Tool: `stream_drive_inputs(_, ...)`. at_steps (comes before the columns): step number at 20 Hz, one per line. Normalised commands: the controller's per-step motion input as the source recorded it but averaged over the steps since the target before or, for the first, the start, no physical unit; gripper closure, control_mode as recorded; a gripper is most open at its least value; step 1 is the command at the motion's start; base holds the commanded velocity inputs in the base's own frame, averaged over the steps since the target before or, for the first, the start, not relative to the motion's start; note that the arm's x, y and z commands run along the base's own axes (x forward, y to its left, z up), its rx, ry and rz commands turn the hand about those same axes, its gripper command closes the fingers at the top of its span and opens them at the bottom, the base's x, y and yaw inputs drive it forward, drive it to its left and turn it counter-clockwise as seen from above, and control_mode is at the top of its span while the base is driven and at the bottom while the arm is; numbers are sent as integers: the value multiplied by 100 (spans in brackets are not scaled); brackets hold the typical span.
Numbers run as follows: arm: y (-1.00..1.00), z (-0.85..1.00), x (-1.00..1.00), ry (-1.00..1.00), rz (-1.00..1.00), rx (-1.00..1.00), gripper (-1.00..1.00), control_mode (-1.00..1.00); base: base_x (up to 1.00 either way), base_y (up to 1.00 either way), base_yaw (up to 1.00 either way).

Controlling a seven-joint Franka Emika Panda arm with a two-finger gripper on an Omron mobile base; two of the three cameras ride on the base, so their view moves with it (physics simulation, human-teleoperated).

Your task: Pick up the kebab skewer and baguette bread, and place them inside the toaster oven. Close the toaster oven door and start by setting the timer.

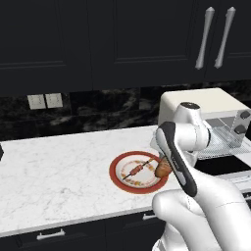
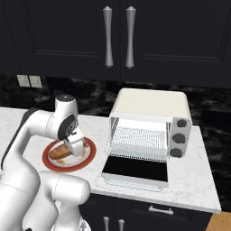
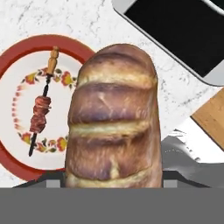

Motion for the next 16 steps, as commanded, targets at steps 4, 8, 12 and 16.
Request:
stream_drive_inputs(4,-32,100,-70,-7,-9,3,100,-100,0,0,0)
stream_drive_inputs(8,-47,100,-30,-8,-18,4,100,-100,0,0,0)
stream_drive_inputs(12,-77,83,-9,-5,-24,8,100,-100,0,0,0)
stream_drive_inputs(16,-97,39,0,-8,-18,7,100,-100,0,0,0)
